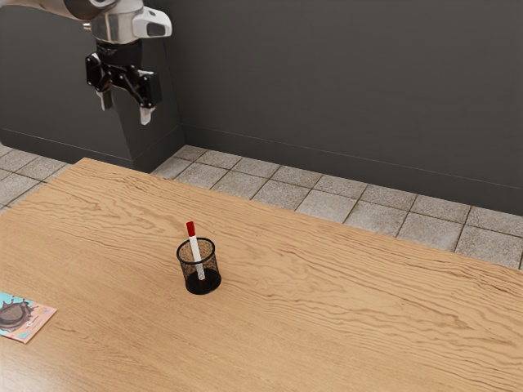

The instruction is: Take the marker out of the pen holder and place it to the left of the pen holder.

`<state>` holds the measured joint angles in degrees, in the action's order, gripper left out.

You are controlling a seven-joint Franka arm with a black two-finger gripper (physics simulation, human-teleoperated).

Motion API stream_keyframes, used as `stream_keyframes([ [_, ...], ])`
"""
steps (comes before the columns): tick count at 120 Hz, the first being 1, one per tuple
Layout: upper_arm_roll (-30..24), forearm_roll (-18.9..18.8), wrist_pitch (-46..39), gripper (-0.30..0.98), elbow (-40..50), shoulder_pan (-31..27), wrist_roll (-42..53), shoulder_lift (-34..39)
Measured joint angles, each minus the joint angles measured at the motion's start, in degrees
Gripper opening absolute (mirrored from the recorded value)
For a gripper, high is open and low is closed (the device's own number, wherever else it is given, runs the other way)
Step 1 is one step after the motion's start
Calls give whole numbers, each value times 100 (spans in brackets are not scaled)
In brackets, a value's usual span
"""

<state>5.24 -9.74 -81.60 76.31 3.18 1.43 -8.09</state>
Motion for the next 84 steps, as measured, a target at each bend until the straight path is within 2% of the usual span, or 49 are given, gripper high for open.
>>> stream_keyframes([
  [33, 24, 81, 28, 69, 4, -27, 26, 8],
  [48, -3, 361, 35, 69, -61, -521, 32, 9],
  [53, -61, 456, -18, 69, -195, -579, 25, -230],
  [64, -114, 705, -153, 67, -824, -853, 11, -1472],
  [71, -121, 654, -210, 66, -973, -934, 3, -2032],
  [84, -121, 479, -243, 66, -919, -971, -10, -2462],
])
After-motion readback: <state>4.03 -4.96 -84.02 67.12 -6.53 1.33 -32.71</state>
